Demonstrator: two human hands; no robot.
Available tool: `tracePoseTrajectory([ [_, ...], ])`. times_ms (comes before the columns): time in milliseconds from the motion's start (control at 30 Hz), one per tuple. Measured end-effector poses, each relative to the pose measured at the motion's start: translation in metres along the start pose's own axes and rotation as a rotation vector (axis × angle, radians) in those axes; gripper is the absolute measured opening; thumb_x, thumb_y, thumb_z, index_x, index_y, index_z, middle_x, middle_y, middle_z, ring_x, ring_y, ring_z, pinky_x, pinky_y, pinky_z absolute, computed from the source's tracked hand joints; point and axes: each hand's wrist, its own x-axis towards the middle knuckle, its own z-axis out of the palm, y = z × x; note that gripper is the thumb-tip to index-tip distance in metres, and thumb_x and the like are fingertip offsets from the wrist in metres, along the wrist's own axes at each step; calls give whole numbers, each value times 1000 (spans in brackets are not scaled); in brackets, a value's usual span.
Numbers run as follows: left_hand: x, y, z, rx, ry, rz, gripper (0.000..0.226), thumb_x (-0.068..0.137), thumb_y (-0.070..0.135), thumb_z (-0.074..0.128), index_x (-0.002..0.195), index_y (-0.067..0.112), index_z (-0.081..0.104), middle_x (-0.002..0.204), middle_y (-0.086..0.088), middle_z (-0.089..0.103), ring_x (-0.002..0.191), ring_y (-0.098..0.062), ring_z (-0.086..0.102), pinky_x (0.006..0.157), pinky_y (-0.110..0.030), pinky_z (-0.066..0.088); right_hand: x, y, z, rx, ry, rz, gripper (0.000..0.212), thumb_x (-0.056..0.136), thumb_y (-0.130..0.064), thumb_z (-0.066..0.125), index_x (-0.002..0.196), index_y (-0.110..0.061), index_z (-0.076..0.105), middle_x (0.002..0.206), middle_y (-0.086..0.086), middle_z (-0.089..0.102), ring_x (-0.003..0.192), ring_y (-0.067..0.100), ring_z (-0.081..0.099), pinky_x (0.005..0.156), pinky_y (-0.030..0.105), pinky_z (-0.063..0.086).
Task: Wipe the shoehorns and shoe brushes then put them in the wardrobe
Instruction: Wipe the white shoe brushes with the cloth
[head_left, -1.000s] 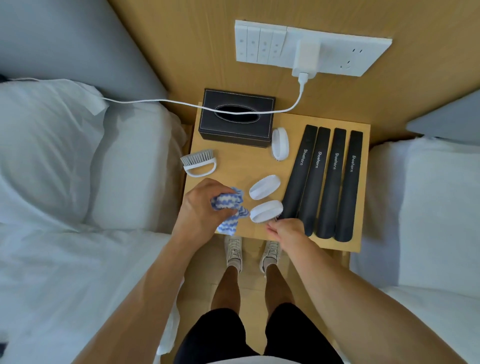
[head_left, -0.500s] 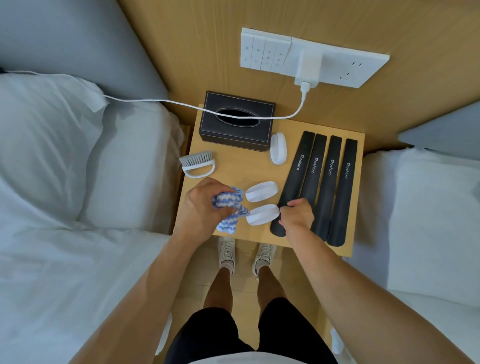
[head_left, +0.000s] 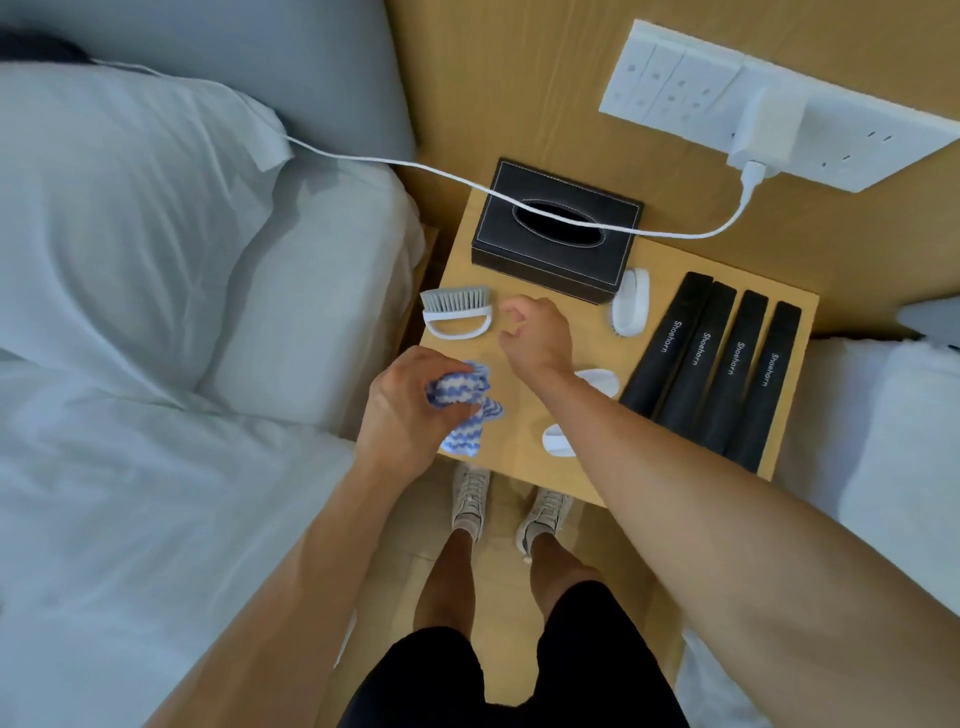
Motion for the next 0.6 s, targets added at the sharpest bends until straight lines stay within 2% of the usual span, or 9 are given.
tracePoseTrajectory([
  [133, 3, -16, -9, 17, 34, -27, 31, 73, 11, 82, 103, 10, 73, 101, -2, 66, 85, -13, 63, 74, -24, 51, 27, -18, 18, -240, 18, -357, 52, 87, -6, 67, 137, -18, 57, 138, 4, 53, 125, 23, 48, 97, 33, 45],
  [200, 2, -21, -15, 20, 55, -46, 31, 74, 12, 81, 104, 11, 74, 102, -1, 66, 86, -11, 62, 74, -22, 51, 40, -26, 29, -341, -26, -449, 58, 85, -10, 70, 140, -18, 54, 141, 3, 53, 128, 24, 46, 101, 35, 42],
  [300, 2, -27, -23, 27, 79, -67, 29, 76, 14, 80, 104, 16, 74, 99, 3, 67, 83, -6, 61, 73, -20, 52, 51, -35, 45, -518, -75, -490, 60, 83, -16, 74, 139, -21, 53, 135, 2, 58, 123, 24, 49, 96, 36, 43],
  [367, 1, -30, -28, 17, 95, -89, 29, 76, 16, 81, 103, 20, 74, 95, 10, 66, 80, 2, 61, 69, -14, 51, 52, -35, 53, -605, -67, -465, 56, 83, -15, 73, 136, -21, 55, 127, 3, 60, 116, 25, 52, 89, 36, 43],
  [467, 0, -30, -37, -6, 117, -108, 29, 75, 20, 83, 99, 29, 68, 91, 15, 63, 82, 13, 60, 65, -2, 46, 50, -31, 57, -606, -33, -350, 37, 86, -8, 66, 121, -18, 59, 117, 6, 64, 107, 27, 58, 74, 33, 42],
  [533, 0, -28, -43, -13, 135, -138, 32, 76, 26, 82, 102, 29, 65, 97, 11, 65, 86, 7, 62, 66, -5, 49, 48, -27, 51, -415, -55, -172, 30, 86, -11, 67, 116, -16, 62, 114, 6, 67, 104, 28, 62, 69, 30, 39],
  [600, 2, -24, -50, 3, 166, -155, 35, 78, 32, 79, 109, 27, 63, 101, 10, 65, 90, -2, 63, 68, -8, 50, 41, -25, 37, -82, -98, 23, 36, 83, -16, 73, 117, -15, 65, 115, 5, 68, 105, 26, 64, 71, 27, 43],
])
